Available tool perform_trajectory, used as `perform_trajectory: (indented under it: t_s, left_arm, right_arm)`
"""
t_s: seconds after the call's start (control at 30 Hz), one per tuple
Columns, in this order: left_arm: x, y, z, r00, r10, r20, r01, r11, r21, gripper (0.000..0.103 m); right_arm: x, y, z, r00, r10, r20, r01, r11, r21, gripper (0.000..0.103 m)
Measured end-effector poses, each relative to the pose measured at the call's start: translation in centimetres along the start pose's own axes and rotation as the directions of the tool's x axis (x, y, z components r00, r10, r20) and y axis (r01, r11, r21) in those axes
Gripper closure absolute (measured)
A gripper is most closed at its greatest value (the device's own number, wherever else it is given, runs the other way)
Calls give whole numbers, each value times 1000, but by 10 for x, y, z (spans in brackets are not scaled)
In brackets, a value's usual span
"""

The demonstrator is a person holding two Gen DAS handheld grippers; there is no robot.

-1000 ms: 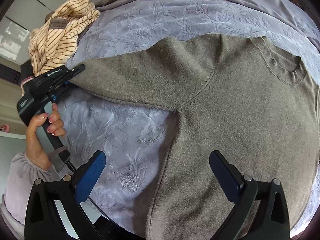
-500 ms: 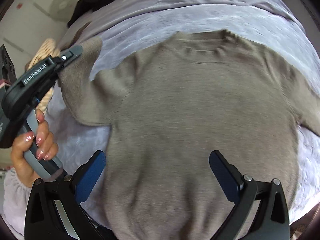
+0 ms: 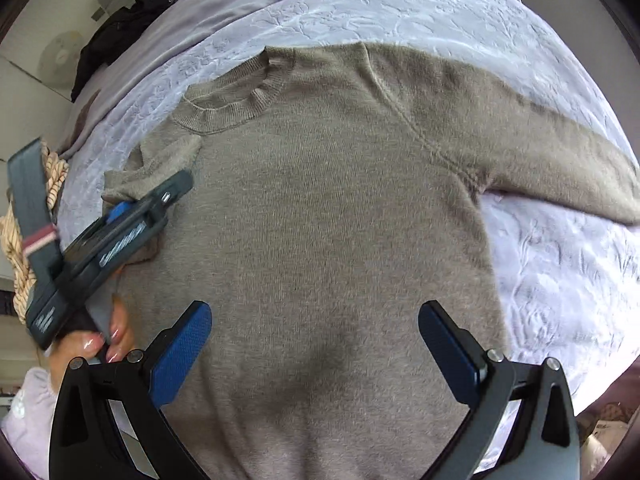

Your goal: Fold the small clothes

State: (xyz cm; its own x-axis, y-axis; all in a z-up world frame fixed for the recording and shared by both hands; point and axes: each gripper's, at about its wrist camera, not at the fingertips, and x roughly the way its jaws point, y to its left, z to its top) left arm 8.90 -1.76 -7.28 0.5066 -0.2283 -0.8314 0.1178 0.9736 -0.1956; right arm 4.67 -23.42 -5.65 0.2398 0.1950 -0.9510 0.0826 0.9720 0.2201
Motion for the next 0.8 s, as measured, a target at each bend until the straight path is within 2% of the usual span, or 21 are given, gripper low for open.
perform_trajectory:
  t_s: [0.03, 0.13, 0.27, 0.3, 0.37, 0.4, 0.43, 0.47, 0.5, 0.6, 0.67, 0.7, 0.73, 0.77, 0.8]
  left_arm:
    - [-9, 7, -4, 1000, 4, 6, -4, 1000, -7, 12]
    - [-40, 37, -14, 998, 42, 47, -41, 999, -28, 12]
    - [-65, 97, -29, 977, 208, 47, -202, 974, -103, 12]
    - [-63, 112, -35, 968, 251, 25, -247, 962, -114, 12]
    - [-54, 133, -43, 952, 304, -25, -305, 945, -121, 12]
    - [-49, 142, -48, 946, 322, -43, -325, 938, -120, 12]
    - [-43, 147, -52, 940, 335, -61, -340, 934, -113, 12]
    - [-36, 151, -56, 936, 343, -76, -349, 932, -99, 12]
    - [-31, 152, -59, 935, 346, -84, -352, 932, -87, 12]
    - [-17, 150, -59, 931, 351, -97, -359, 930, -78, 12]
    - [-10, 150, -56, 928, 354, -113, -364, 927, -91, 12]
    - [-7, 152, -55, 926, 356, -123, -368, 924, -100, 12]
    - [-7, 153, -55, 927, 352, -130, -367, 923, -117, 12]
    - [-12, 156, -54, 933, 336, -131, -354, 923, -148, 12]
    - [-16, 158, -54, 940, 315, -129, -334, 925, -180, 12]
  right_arm:
    - [-1, 4, 3, 1000, -5, 7, 5, 1000, -15, 0]
    - [-3, 29, 19, 999, -9, 46, 14, 994, -110, 0]
    - [3, 93, 37, 995, 2, 98, 31, 944, -329, 0]
    - [7, 112, 39, 994, 0, 111, 44, 919, -393, 0]
    - [23, 159, 38, 989, -29, 143, 102, 835, -540, 0]
    - [31, 172, 36, 987, -44, 152, 125, 805, -580, 0]
    - [46, 195, 33, 983, -75, 168, 167, 746, -644, 0]
    - [53, 205, 31, 980, -91, 177, 187, 718, -670, 0]
    - [68, 220, 30, 972, -122, 198, 228, 673, -703, 0]
    - [95, 238, 33, 955, -187, 231, 297, 618, -728, 2]
    - [114, 241, 37, 937, -242, 251, 347, 582, -735, 26]
    - [124, 241, 40, 928, -281, 246, 367, 560, -743, 50]
    - [135, 238, 46, 927, -310, 212, 358, 555, -751, 86]
    - [135, 235, 49, 937, -296, 183, 328, 576, -748, 93]
    - [126, 226, 60, 960, -238, 147, 269, 644, -716, 93]
